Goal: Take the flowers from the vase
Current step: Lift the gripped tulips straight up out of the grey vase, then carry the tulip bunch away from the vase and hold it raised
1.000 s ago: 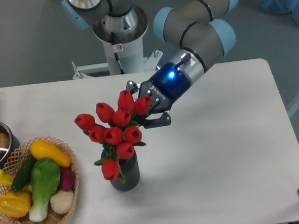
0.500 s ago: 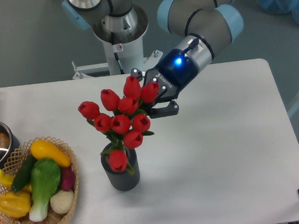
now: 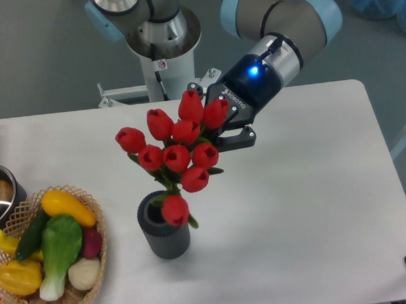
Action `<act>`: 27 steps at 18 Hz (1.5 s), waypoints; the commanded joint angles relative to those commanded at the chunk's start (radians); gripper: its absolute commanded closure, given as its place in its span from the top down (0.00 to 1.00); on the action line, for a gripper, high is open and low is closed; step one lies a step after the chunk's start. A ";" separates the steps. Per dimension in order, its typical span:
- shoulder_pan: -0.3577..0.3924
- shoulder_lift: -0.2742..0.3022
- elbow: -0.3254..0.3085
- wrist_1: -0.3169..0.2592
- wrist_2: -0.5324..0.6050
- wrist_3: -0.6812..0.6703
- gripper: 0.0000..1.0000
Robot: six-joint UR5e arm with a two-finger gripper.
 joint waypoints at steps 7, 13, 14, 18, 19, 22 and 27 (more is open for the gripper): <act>0.032 0.008 0.002 -0.002 -0.015 -0.006 0.00; 0.098 -0.003 0.023 0.024 0.038 0.053 0.00; 0.112 -0.006 0.023 0.029 0.104 0.099 0.00; 0.118 -0.005 0.046 0.029 0.438 0.164 0.00; 0.117 -0.005 0.049 0.028 0.498 0.172 0.00; 0.114 -0.014 0.055 0.026 0.621 0.189 0.00; 0.109 -0.034 0.054 0.017 0.794 0.204 0.00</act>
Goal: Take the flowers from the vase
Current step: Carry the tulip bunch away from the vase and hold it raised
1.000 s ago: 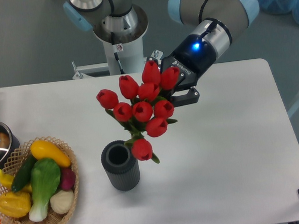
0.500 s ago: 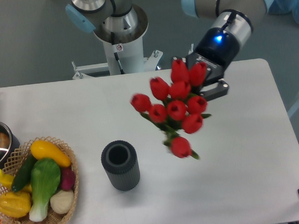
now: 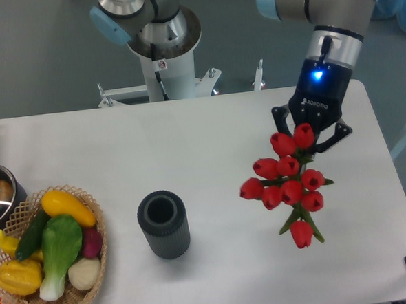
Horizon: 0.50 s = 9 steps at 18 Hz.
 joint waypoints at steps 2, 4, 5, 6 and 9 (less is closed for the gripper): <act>-0.002 0.001 -0.015 -0.002 0.040 0.000 0.00; -0.003 0.000 -0.017 -0.020 0.061 -0.005 0.00; -0.003 0.000 -0.017 -0.034 0.081 -0.011 0.00; -0.003 0.000 -0.017 -0.058 0.115 -0.014 0.00; -0.003 -0.002 -0.008 -0.104 0.169 -0.015 0.00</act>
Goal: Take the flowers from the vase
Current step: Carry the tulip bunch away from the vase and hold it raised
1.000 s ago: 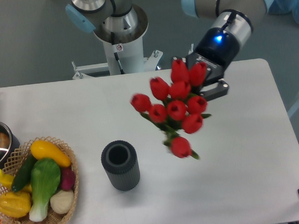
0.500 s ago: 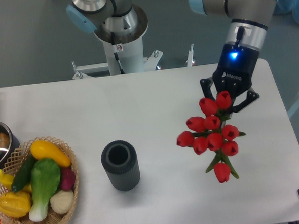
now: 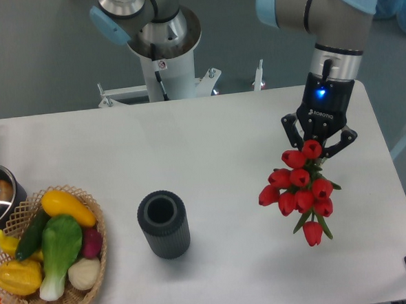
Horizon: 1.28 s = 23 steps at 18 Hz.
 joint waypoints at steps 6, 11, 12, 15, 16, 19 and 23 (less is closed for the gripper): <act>-0.034 -0.041 0.060 -0.008 0.164 -0.037 0.00; -0.054 -0.040 0.072 -0.049 0.271 -0.029 0.00; -0.060 -0.040 0.075 -0.051 0.287 -0.029 0.00; -0.096 -0.051 0.097 -0.083 0.376 -0.026 0.00; -0.113 -0.061 0.110 -0.103 0.402 -0.026 0.00; -0.133 -0.075 0.126 -0.126 0.478 -0.026 0.00; -0.143 -0.087 0.126 -0.126 0.509 -0.026 0.00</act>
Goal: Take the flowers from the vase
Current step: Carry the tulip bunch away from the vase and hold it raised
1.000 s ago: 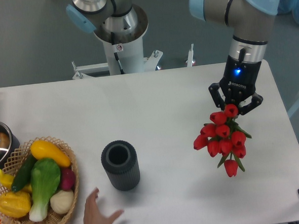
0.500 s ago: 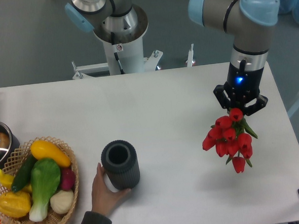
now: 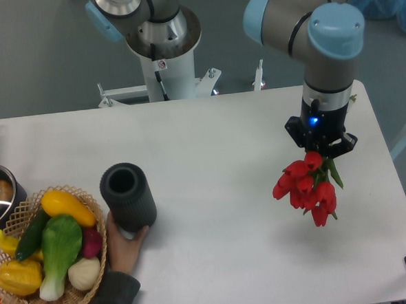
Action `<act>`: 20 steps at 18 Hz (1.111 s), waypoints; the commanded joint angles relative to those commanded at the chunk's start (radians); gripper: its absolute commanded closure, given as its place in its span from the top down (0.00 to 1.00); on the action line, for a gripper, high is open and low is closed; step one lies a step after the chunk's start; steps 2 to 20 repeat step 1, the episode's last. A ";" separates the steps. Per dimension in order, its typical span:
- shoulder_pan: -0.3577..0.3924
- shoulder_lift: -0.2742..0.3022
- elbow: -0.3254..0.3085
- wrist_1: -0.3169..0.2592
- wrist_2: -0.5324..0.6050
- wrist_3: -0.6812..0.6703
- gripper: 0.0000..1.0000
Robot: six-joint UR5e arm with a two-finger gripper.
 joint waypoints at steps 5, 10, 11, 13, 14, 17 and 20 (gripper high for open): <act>-0.002 -0.002 0.000 0.000 0.009 0.000 0.00; -0.002 -0.002 0.000 0.000 0.009 0.000 0.00; -0.002 -0.002 0.000 0.000 0.009 0.000 0.00; -0.002 -0.002 0.000 0.000 0.009 0.000 0.00; -0.002 -0.002 0.000 0.000 0.009 0.000 0.00; -0.002 -0.002 0.000 0.000 0.009 0.000 0.00; -0.002 -0.002 0.000 0.000 0.009 0.000 0.00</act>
